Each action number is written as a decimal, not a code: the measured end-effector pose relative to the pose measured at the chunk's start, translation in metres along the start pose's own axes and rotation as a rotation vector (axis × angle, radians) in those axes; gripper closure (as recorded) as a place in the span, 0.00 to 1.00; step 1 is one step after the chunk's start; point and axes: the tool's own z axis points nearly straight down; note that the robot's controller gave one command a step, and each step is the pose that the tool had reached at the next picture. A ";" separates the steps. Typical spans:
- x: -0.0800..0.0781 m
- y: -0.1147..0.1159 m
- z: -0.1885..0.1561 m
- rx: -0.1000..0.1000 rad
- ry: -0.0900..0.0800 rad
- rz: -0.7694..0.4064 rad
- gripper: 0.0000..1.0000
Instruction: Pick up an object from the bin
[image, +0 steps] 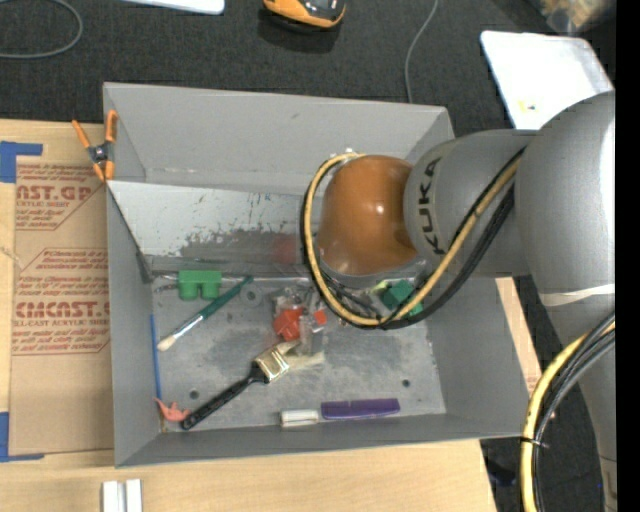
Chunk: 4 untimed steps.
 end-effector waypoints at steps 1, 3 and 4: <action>0.000 0.001 -0.018 0.000 0.000 0.000 1.00; 0.000 0.001 -0.030 -0.001 -0.002 0.000 1.00; 0.000 0.001 -0.036 -0.001 -0.003 0.000 1.00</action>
Offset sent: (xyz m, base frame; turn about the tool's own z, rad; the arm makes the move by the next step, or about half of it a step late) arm -0.0009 0.0000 0.0241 -0.0002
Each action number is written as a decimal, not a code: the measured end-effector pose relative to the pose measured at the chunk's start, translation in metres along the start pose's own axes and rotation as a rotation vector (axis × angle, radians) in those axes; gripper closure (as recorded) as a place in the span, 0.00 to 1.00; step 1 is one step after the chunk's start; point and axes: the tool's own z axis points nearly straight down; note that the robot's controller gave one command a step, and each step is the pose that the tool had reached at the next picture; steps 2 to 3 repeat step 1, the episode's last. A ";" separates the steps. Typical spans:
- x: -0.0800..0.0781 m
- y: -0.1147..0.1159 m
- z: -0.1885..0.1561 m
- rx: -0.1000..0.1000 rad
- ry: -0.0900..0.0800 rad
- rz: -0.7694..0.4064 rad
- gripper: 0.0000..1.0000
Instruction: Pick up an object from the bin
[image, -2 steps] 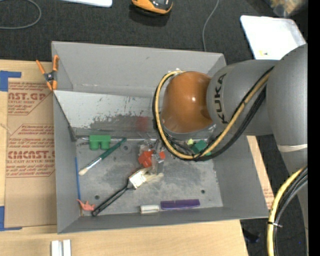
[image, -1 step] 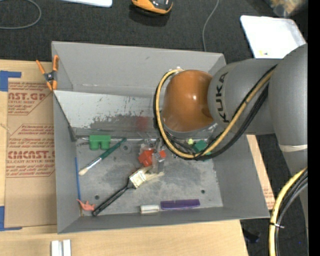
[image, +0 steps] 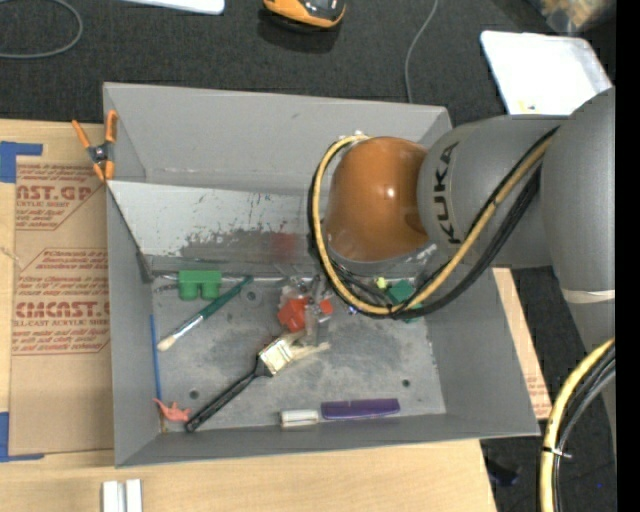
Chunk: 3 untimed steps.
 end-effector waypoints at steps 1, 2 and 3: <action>0.002 0.001 -0.026 -0.003 0.011 0.000 1.00; 0.002 0.001 -0.026 -0.003 0.011 0.000 1.00; 0.002 0.001 -0.026 -0.003 0.011 0.000 1.00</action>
Offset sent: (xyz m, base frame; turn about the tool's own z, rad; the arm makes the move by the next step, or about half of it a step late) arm -0.0029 -0.0001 0.0582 -0.0001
